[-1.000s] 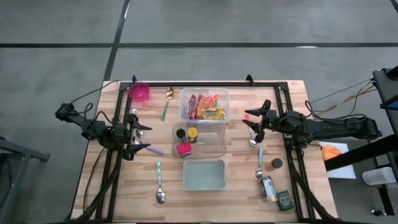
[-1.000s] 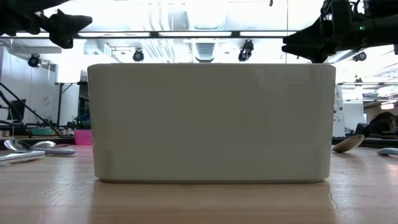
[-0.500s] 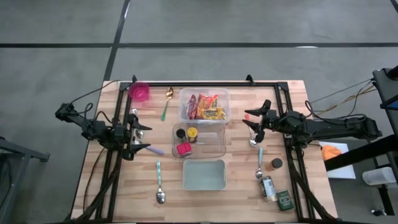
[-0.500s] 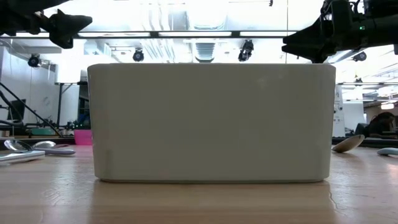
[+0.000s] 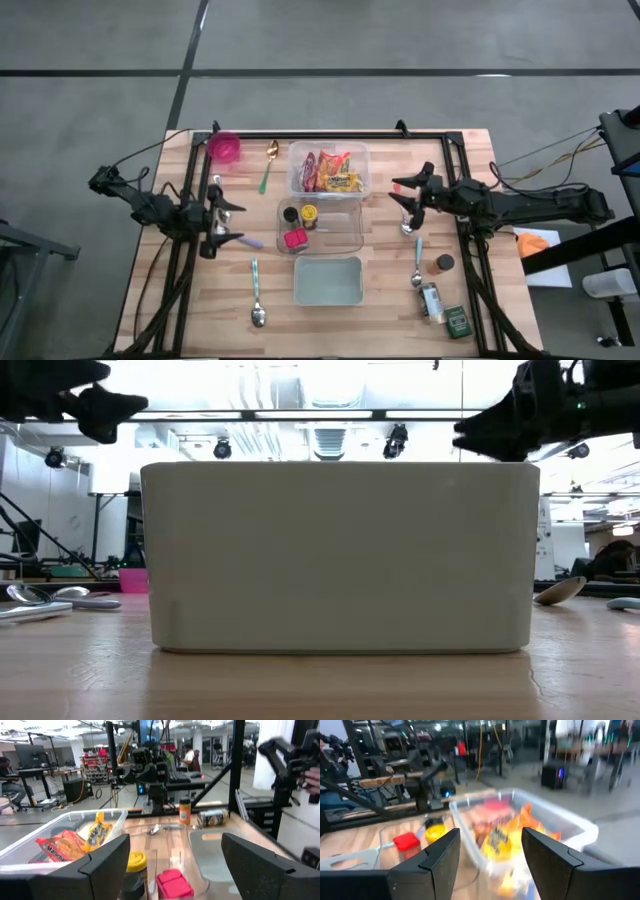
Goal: Pick & Place Food Item
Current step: Put the orange spice bottle into the transparent bin
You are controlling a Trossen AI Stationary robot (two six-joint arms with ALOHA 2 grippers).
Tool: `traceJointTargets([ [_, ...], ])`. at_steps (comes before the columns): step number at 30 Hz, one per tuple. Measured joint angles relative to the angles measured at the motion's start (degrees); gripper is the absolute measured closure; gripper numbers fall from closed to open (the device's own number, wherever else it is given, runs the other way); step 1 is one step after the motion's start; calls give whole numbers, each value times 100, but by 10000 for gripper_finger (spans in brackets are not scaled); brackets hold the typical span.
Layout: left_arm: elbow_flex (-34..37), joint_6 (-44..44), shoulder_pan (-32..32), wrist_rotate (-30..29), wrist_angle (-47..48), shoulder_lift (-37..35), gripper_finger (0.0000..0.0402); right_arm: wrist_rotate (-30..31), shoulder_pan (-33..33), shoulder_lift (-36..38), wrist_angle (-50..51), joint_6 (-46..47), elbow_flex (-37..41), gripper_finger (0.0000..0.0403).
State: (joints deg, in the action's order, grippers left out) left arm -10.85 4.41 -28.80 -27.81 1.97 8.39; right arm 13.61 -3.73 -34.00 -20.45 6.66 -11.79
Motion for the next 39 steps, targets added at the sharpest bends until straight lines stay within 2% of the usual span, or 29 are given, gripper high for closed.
traceJointTargets([
  [9,-2,6,0,0,1136,1,85,-149,-5,-437,616,1232,-89,192],
  [14,0,4,0,-1,2053,1,85,-190,13,-621,3097,1901,-1194,192],
  [18,0,4,0,0,2805,1,85,-339,157,-1126,4952,2332,-2295,192],
  [20,2,3,0,0,3070,1,85,-345,351,-1464,5578,2461,-2773,192],
  [30,4,1,-2,0,3001,-1,85,-359,1587,-3415,9068,4615,-4998,192],
  [35,4,1,-2,0,3000,-1,85,-66,2368,-4122,10251,5817,-5807,192],
  [39,4,1,-2,0,3000,-1,85,-7,3044,-4385,10747,6894,-6091,192],
])
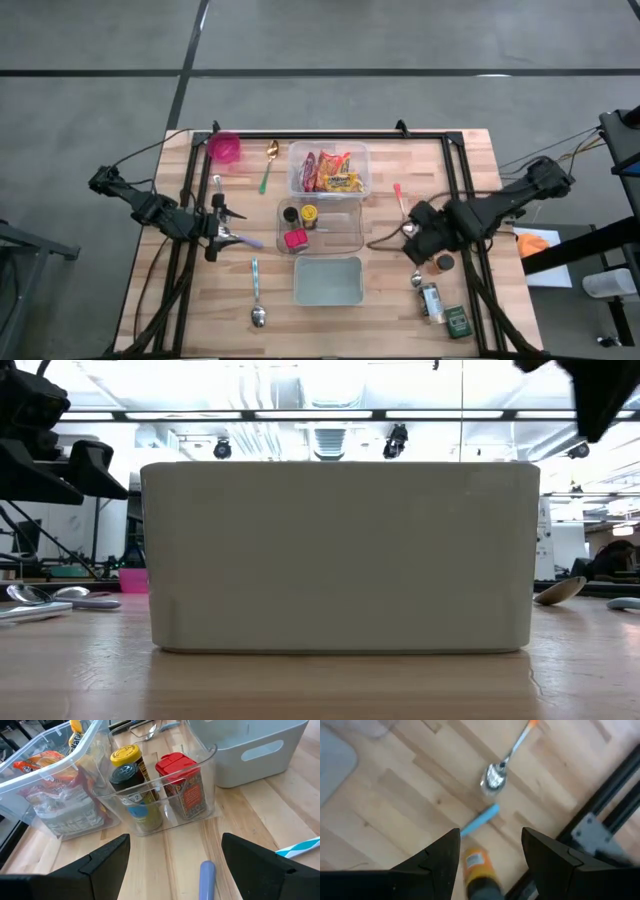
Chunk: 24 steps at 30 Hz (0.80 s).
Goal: Pick & Place Food Item
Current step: Put the orange spice bottle into the transparent bin
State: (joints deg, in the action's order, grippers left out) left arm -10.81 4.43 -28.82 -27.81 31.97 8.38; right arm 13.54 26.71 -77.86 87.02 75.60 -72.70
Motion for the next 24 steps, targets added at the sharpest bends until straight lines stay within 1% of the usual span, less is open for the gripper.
traceJointTargets([
  [4,0,0,0,0,2,2,85,11,697,26,177,965,-35,192],
  [8,0,0,0,0,0,0,85,-27,1339,213,164,2061,170,192],
  [10,0,0,0,0,0,0,85,-144,1634,299,149,2633,271,192],
  [14,0,0,0,0,0,0,85,-228,2175,388,150,3530,454,192],
  [19,0,0,0,0,0,0,85,-489,2626,397,129,4269,673,192],
  [24,0,0,2,0,-2,0,85,-508,2709,397,-102,4443,918,192],
])
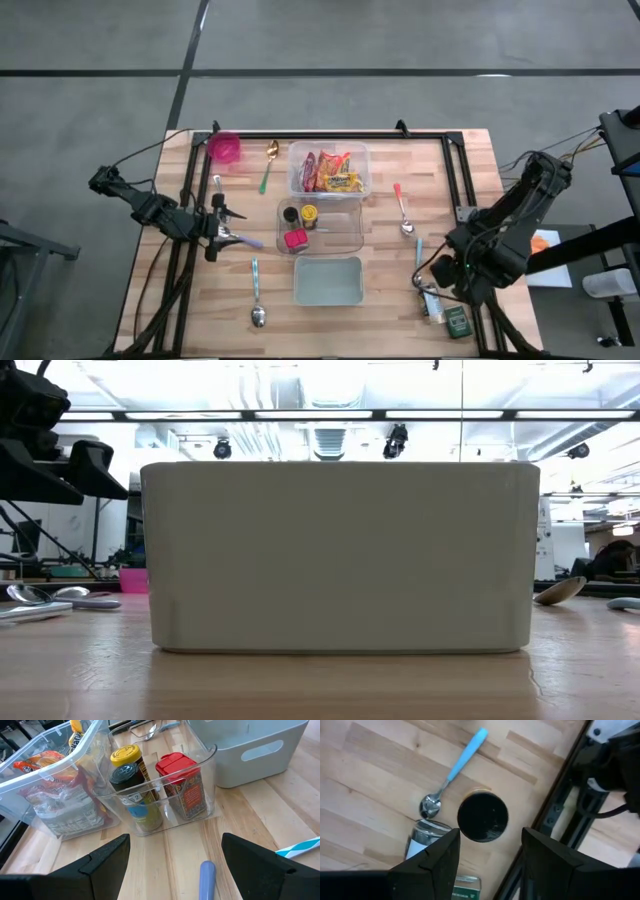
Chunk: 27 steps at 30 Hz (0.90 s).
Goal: Pick & Place Food Item
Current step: Put the orange spice bottle into the transparent bin
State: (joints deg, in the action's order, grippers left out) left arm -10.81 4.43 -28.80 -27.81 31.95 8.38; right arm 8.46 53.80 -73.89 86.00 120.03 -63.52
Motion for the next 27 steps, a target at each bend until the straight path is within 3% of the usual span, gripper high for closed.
traceJointTargets([
  [11,2,0,0,0,2,0,85,40,-2,-4,-349,-179,258,190],
  [20,2,-2,0,0,1,0,85,63,-6,-4,-413,-173,481,102],
  [27,2,-2,0,0,1,0,85,266,-6,-4,-655,-173,653,92],
])
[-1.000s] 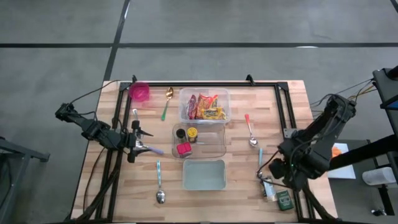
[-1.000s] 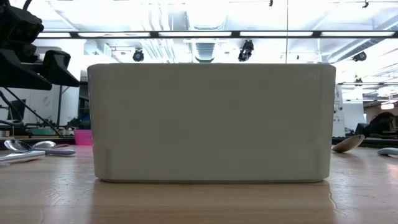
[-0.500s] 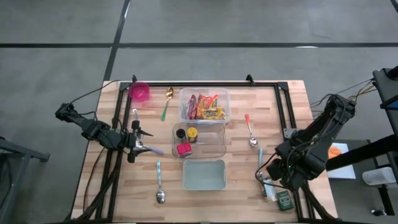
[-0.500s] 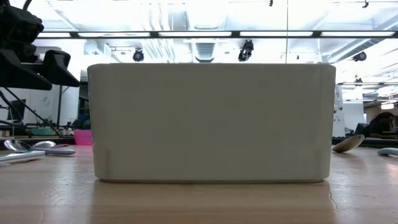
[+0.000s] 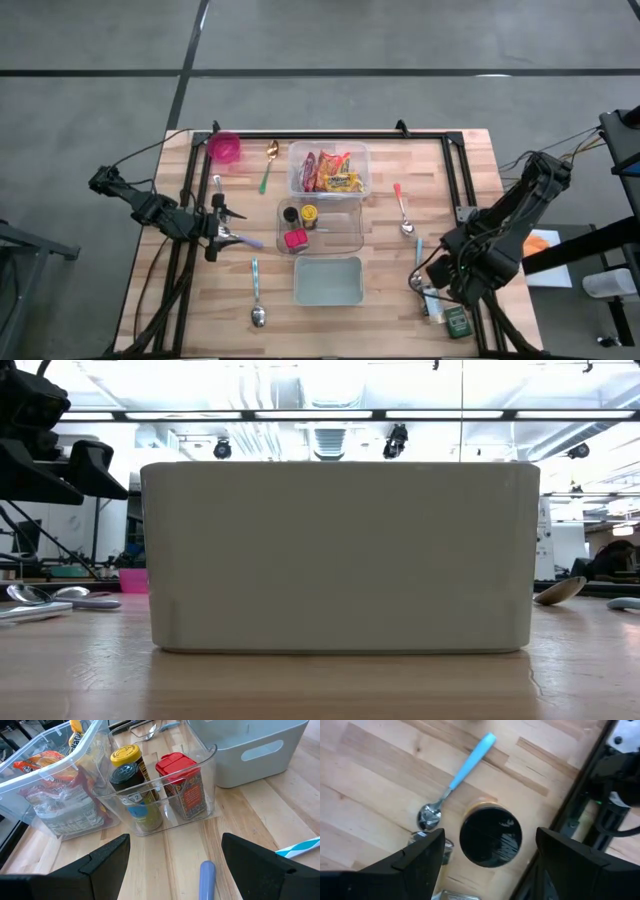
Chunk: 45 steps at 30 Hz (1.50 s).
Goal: Pick & Place Food Item
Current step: Put the orange spice bottle into the transparent bin
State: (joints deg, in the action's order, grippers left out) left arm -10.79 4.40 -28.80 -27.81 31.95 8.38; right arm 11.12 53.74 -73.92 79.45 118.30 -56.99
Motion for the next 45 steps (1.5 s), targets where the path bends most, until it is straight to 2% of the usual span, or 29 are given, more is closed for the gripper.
traceJointTargets([
  [13,0,0,-2,0,1,0,85,43,0,-5,-541,12,557,97],
  [25,0,1,-2,0,1,0,85,49,0,12,-747,4,649,203],
  [28,0,0,-2,0,1,0,85,49,0,12,-762,2,651,204],
  [34,2,1,-2,0,1,0,85,47,0,10,-798,2,655,179],
  [41,2,0,0,0,-1,0,85,56,0,9,-805,3,655,202],
  [45,2,1,0,-1,0,0,85,56,0,8,-808,2,658,200],
])
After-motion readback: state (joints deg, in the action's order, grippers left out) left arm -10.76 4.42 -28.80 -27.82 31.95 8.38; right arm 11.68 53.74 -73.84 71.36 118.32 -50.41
